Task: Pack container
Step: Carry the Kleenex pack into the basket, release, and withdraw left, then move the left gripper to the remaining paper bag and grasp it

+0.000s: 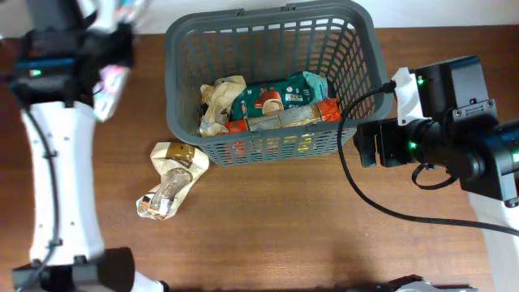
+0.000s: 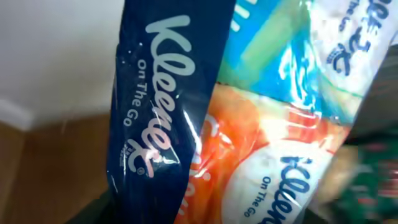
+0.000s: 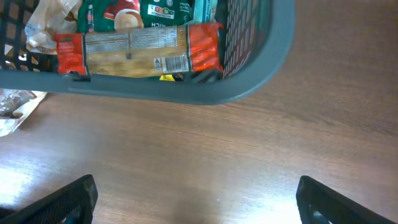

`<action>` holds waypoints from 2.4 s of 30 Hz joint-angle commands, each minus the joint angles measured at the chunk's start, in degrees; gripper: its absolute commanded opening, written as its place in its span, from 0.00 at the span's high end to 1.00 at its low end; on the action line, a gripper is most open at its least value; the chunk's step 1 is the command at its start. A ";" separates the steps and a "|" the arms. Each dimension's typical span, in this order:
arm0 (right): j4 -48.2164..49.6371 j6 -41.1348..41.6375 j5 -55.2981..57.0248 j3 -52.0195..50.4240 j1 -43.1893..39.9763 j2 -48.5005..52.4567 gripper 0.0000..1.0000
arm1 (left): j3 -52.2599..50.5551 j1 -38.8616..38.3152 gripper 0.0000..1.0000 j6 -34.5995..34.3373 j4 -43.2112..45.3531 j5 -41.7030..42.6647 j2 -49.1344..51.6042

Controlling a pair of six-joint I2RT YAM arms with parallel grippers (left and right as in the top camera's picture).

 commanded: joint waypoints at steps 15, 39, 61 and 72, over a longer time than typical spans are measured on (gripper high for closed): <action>0.13 0.04 0.50 0.11 -0.02 0.26 0.01 | 5.38 -33.51 0.46 26.29 7.91 -12.07 9.40; 0.13 0.04 0.50 0.11 -0.02 0.26 0.01 | 13.79 -35.65 0.03 20.50 2.34 -23.21 9.64; 0.13 0.04 0.50 0.11 -0.02 0.26 0.01 | 15.06 -13.79 0.01 -7.87 -36.30 -11.21 -14.58; 0.13 0.04 0.50 0.11 -0.02 0.26 0.01 | -5.11 -0.85 0.01 -13.09 -34.03 -2.01 -20.83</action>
